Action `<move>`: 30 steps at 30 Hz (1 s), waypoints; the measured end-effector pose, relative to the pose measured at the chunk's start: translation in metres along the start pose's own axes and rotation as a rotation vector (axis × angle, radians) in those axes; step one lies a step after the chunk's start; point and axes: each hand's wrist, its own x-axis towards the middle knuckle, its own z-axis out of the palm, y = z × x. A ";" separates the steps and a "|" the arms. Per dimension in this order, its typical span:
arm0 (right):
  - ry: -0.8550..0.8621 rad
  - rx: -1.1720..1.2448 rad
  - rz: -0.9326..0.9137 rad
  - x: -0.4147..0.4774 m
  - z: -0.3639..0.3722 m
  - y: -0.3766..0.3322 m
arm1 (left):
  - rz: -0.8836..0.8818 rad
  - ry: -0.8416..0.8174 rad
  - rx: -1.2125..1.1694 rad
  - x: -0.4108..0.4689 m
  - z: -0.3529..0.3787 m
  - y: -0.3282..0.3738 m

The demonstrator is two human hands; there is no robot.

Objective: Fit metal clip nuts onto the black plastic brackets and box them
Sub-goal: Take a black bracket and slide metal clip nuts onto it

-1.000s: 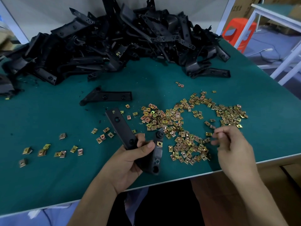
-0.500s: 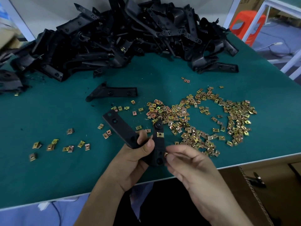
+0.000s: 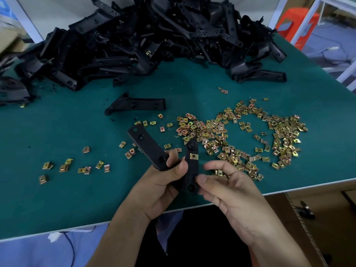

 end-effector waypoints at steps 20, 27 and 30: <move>0.016 -0.263 -0.164 -0.009 0.000 -0.002 | 0.067 0.075 0.058 0.006 0.001 -0.009; 0.267 -0.472 -0.337 -0.022 -0.011 0.001 | 0.209 0.097 0.109 -0.001 0.035 -0.030; 0.323 -0.469 -0.404 -0.031 -0.024 -0.004 | 0.215 0.082 0.169 0.004 0.055 -0.035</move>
